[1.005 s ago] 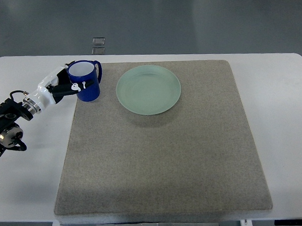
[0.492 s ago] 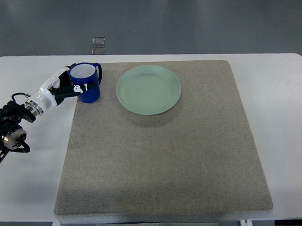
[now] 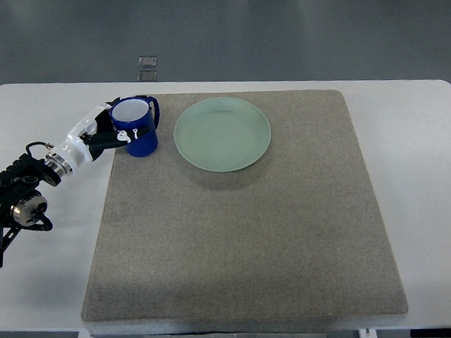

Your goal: Place cup left of plate with left hand

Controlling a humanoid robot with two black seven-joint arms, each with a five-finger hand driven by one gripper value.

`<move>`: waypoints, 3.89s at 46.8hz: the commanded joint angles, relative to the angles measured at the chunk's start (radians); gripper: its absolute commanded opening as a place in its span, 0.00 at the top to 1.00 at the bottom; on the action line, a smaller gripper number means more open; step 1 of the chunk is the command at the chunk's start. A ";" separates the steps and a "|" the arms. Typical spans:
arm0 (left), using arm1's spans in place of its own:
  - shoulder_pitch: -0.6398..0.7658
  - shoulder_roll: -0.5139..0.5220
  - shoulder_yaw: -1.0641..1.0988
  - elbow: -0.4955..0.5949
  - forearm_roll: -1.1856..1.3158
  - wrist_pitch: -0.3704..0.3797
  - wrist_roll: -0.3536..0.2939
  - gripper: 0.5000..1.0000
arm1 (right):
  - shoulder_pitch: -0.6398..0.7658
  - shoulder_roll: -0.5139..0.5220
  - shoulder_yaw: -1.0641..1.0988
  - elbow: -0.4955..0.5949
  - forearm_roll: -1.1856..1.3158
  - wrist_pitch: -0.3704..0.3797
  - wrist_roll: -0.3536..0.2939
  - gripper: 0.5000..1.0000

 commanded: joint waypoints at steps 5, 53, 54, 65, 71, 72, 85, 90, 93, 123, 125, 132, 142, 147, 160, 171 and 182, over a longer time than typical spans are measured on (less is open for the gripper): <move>0.011 -0.001 0.000 -0.001 -0.001 0.000 0.000 0.23 | 0.000 0.000 0.000 0.001 0.000 0.000 0.000 0.14; -0.012 0.100 -0.242 -0.136 -0.058 -0.020 0.005 0.03 | 0.000 0.000 0.000 0.001 0.000 0.000 0.000 0.14; -0.019 0.100 -0.253 -0.139 -0.069 -0.023 0.006 0.03 | 0.000 0.000 0.000 0.000 0.000 0.000 0.000 0.14; -0.137 0.095 -0.273 -0.143 -0.221 -0.017 0.021 0.04 | 0.000 0.000 0.000 0.001 0.000 0.000 0.000 0.14; -0.171 0.078 -0.273 -0.143 -0.283 0.017 0.051 0.05 | 0.000 0.000 0.000 0.000 0.000 0.000 0.000 0.14; -0.177 0.072 -0.273 -0.141 -0.294 0.028 0.060 0.05 | 0.000 0.000 0.000 0.000 0.000 0.000 0.000 0.14; -0.205 0.008 -0.273 -0.133 -0.348 0.153 0.113 0.06 | 0.000 0.000 0.000 0.000 0.000 0.000 0.000 0.14; -0.214 -0.015 -0.274 -0.132 -0.359 0.224 0.133 0.08 | 0.000 0.000 0.000 0.001 0.000 0.000 0.000 0.14; -0.219 -0.035 -0.273 -0.130 -0.382 0.265 0.150 0.08 | 0.000 0.000 0.000 0.001 0.000 0.000 0.000 0.14; -0.232 -0.095 -0.271 -0.078 -0.566 0.319 0.213 0.01 | 0.000 0.000 0.000 0.001 0.000 0.000 0.000 0.14; -0.232 -0.095 -0.274 -0.077 -0.573 0.321 0.215 0.01 | 0.000 0.000 0.000 0.000 0.000 0.000 0.000 0.14; -0.233 -0.107 -0.273 -0.072 -0.639 0.327 0.251 0.01 | 0.000 0.000 0.000 0.000 0.000 0.000 0.000 0.14; -0.240 -0.110 -0.273 -0.051 -0.773 0.319 0.322 0.01 | 0.000 0.000 0.000 0.000 0.000 0.000 0.000 0.14; -0.240 -0.107 -0.273 -0.038 -0.770 0.270 0.322 0.01 | 0.000 0.000 0.000 0.000 0.000 0.000 0.000 0.14; -0.251 -0.109 -0.270 0.032 -0.759 0.156 0.321 0.01 | 0.000 0.000 0.000 0.000 0.000 0.000 0.000 0.14; -0.252 -0.132 -0.271 0.045 -0.759 0.167 0.319 0.01 | 0.000 0.000 0.000 0.000 0.000 0.000 0.000 0.14; -0.251 -0.158 -0.262 0.054 -0.759 0.170 0.319 0.01 | 0.000 0.000 0.000 0.001 0.000 0.000 0.000 0.14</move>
